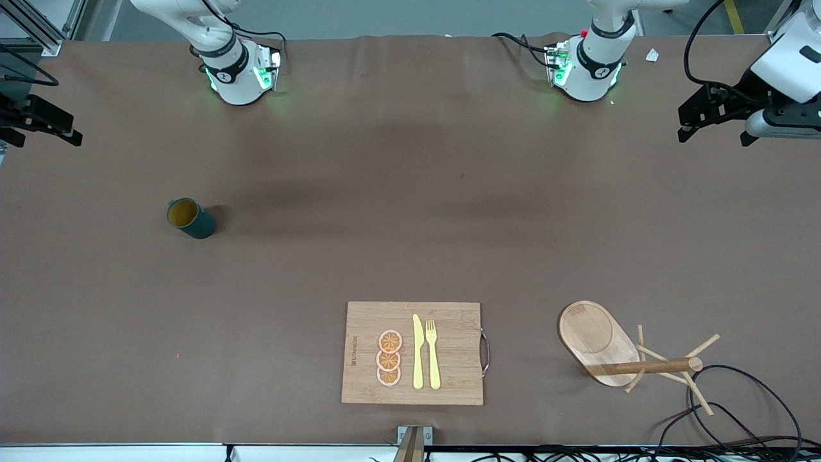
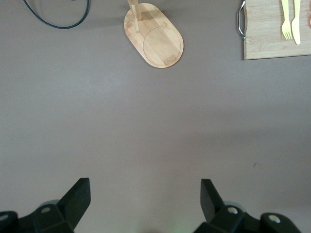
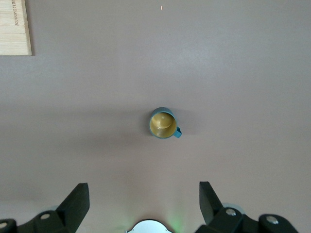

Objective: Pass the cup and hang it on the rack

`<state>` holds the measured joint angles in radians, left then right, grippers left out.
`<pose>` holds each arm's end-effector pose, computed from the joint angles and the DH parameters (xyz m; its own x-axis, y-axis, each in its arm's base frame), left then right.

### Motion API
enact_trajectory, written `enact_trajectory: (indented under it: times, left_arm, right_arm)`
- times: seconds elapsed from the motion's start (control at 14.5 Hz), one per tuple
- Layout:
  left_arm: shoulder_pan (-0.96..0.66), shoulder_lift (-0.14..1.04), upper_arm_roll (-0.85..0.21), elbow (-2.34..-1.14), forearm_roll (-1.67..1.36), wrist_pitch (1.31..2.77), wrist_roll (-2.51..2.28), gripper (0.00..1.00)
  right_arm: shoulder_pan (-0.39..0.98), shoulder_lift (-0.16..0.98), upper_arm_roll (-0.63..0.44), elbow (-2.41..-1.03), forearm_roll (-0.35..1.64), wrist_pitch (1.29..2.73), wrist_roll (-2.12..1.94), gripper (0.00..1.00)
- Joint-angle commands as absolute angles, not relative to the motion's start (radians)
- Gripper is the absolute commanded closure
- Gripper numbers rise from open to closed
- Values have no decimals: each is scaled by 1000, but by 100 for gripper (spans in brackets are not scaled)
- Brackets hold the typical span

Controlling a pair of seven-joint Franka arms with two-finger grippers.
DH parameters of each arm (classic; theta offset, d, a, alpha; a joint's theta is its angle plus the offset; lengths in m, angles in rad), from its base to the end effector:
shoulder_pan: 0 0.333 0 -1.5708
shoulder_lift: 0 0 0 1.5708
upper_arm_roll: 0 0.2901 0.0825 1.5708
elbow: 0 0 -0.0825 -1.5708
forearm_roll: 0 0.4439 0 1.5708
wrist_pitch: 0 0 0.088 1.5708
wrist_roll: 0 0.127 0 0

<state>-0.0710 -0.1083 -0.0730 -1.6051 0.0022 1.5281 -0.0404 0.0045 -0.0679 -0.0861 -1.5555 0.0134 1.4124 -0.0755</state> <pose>0.5730 -0.0848 0.6211 0.9942 -0.1031 0.0314 -0.1028 -0.9947 -0.0088 0.5745 -0.0466 0.6138 0.9973 -0.0031 -0.0737 -0.0050 -0.9997 -0.0248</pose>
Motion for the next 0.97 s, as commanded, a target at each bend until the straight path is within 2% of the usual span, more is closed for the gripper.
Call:
enact_trajectory:
  times: [0.0,0.69,0.9]
  left_arm:
    - [-68,-92,-75,-1577,3,1508,-26,0]
    - [-60,-84,-72,-1569,6,1506,-35,0]
    - [-60,-75,-72,-1545,6,1496,-38,0]
  right_arm:
    - [11,-89,-87,-1569,11,1413,-83,0]
    - [11,-84,-87,-1546,11,1399,-72,0]
    - [3,-31,-87,-1549,11,1402,-71,0]
